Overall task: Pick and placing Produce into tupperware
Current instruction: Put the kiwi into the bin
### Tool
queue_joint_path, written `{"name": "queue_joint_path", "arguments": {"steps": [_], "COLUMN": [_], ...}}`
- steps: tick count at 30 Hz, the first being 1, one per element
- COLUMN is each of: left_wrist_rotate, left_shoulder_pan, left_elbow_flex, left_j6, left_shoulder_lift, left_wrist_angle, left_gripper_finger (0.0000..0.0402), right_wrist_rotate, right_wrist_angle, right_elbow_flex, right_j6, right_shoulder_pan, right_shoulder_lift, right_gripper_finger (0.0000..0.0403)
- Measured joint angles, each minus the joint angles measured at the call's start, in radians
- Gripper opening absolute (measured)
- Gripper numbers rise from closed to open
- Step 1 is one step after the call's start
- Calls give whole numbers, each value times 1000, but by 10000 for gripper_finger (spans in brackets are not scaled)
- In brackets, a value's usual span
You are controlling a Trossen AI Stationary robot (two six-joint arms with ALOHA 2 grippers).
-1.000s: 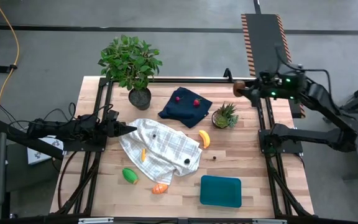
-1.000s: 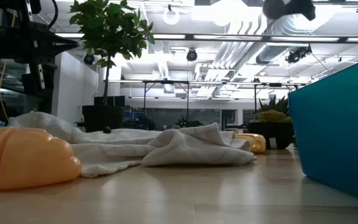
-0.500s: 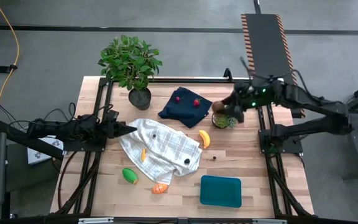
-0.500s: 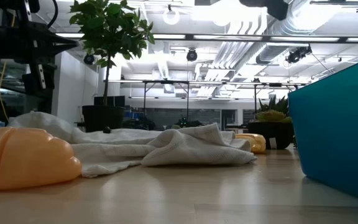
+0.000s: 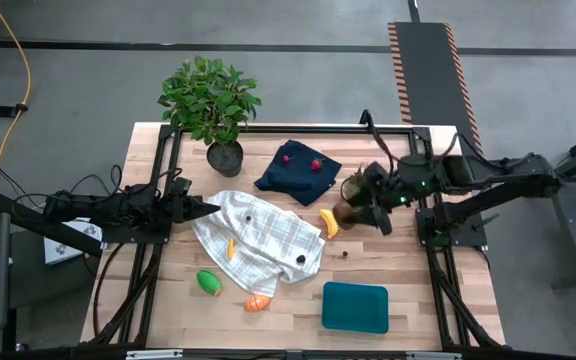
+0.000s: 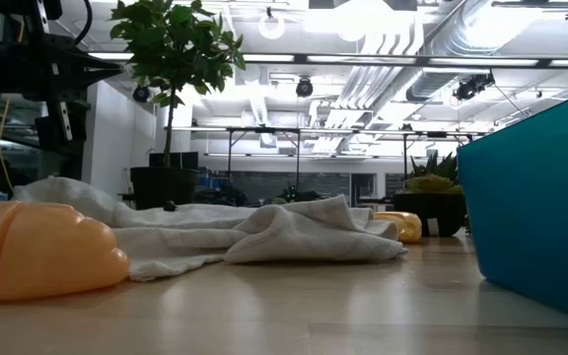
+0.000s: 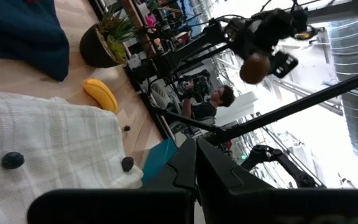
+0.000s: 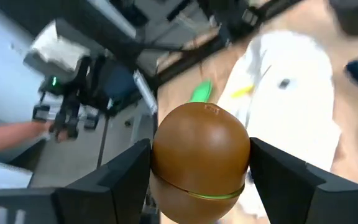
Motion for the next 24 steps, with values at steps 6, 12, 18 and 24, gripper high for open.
{"name": "queue_joint_path", "arguments": {"steps": [6, 12, 18, 24], "left_wrist_rotate": [3, 6, 54, 90], "left_shoulder_pan": [0, 0, 0, 0], "left_elbow_flex": [0, 0, 0, 0], "left_j6": [0, 9, 51, 53], "left_shoulder_lift": [0, 0, 0, 0], "left_wrist_angle": [-2, -3, -11, -13], "left_gripper_finger": [1, 1, 1, 1], "right_wrist_rotate": [109, 180, 203, 191], "right_wrist_angle": [-90, -92, -93, -93], "right_elbow_flex": [0, 1, 1, 15], "right_j6": [112, 224, 316, 435], "right_shoulder_pan": [142, 262, 314, 331], "right_shoulder_lift": [0, 51, 173, 288], "right_gripper_finger": [240, 240, 240, 240]}}
